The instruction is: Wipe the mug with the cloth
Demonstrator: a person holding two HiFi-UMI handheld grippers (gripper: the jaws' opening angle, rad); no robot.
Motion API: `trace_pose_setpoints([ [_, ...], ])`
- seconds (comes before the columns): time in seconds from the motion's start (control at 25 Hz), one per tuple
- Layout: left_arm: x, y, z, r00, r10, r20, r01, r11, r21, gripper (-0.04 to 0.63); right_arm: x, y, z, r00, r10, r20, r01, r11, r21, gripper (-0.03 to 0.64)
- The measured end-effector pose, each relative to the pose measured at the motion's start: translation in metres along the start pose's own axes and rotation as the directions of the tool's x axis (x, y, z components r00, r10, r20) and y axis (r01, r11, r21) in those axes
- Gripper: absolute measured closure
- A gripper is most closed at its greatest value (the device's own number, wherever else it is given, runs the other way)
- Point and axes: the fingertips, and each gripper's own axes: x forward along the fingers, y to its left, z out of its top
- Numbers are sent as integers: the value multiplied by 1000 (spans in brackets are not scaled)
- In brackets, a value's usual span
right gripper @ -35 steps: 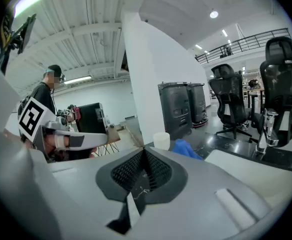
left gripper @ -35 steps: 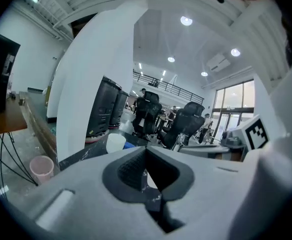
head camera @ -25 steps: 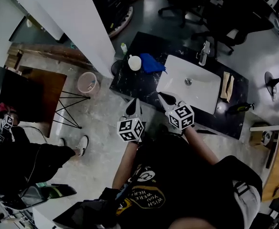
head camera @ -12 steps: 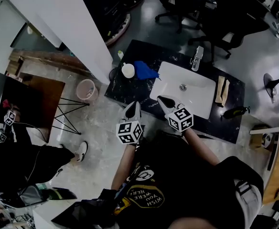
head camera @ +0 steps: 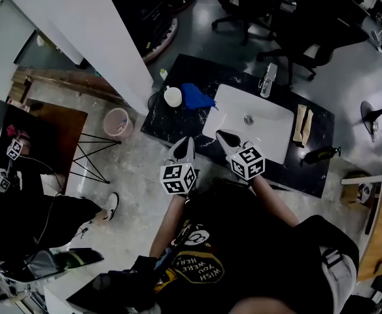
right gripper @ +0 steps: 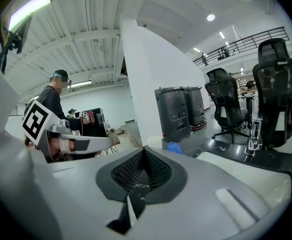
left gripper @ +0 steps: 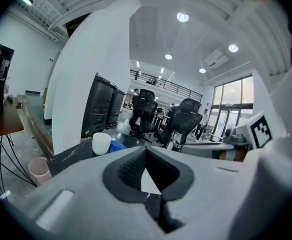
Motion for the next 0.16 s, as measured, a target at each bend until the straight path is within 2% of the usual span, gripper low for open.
trace_pose_setpoints([
  [0.16,2,1,1,1000,-3,0,3,1000,0,592,3,1,1,1000,5,1,-5,1000,-1,615],
])
